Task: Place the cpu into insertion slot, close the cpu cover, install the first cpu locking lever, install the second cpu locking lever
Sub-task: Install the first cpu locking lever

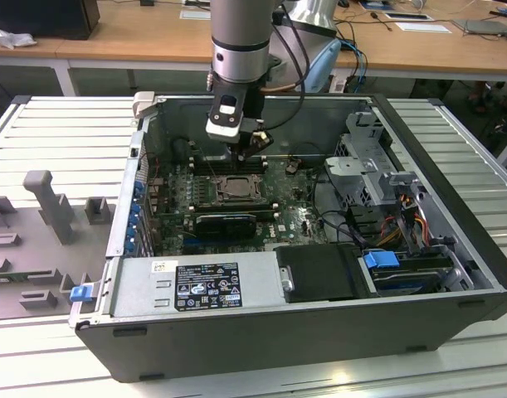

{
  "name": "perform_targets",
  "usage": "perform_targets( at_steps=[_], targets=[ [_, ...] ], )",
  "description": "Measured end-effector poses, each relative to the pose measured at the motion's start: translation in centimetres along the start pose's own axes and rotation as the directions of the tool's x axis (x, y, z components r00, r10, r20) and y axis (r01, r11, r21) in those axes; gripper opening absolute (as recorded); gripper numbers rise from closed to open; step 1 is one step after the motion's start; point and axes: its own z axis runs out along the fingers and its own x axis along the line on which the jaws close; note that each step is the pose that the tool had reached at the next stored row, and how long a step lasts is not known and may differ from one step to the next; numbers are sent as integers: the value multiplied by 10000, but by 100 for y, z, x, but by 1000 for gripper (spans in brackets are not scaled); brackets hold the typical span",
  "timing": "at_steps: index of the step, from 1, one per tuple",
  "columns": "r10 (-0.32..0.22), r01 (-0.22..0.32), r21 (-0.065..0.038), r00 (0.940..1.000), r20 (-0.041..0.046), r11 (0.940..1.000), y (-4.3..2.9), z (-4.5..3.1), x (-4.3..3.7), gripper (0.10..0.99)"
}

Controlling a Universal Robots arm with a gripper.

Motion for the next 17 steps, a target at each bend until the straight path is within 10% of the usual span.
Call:
perform_targets(
  at_steps=[17],
  targets=[
    [-1085,1085,7,9941,-52,9941,0,0,0,106]
  ],
)
